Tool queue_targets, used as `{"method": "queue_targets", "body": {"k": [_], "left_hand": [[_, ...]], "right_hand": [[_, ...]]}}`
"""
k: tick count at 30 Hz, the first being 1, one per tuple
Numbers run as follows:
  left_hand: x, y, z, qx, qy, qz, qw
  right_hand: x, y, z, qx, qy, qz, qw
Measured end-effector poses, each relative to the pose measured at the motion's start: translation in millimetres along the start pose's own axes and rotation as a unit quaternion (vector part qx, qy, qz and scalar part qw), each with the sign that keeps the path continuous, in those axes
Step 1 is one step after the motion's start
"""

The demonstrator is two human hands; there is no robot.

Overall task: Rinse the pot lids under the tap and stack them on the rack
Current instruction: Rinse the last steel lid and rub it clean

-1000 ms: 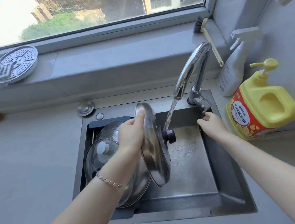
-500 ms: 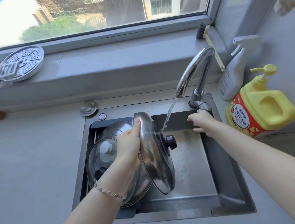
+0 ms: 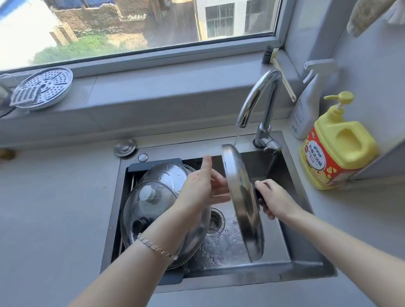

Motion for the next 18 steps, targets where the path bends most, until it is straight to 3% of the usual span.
{"method": "queue_targets", "body": {"k": [8, 13, 18], "left_hand": [[14, 31, 52, -0.136, 0.069, 0.005, 0.988], [14, 50, 68, -0.174, 0.068, -0.026, 0.982], [14, 69, 75, -0.174, 0.078, -0.039, 0.981]], "right_hand": [[16, 40, 14, -0.043, 0.052, -0.071, 0.995], [24, 32, 33, 0.086, 0.146, -0.104, 0.98], [32, -1, 17, 0.219, 0.109, -0.089, 0.966]]}}
Point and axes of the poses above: each hand's wrist, its own x-axis away from the middle knuckle, its own y-axis out of the back of the hand, z = x × y, the point moved 8 cm from there along -x, towards the middle knuckle, and after that the axes turned 13 degrees about -z, right-handed, at the moved point
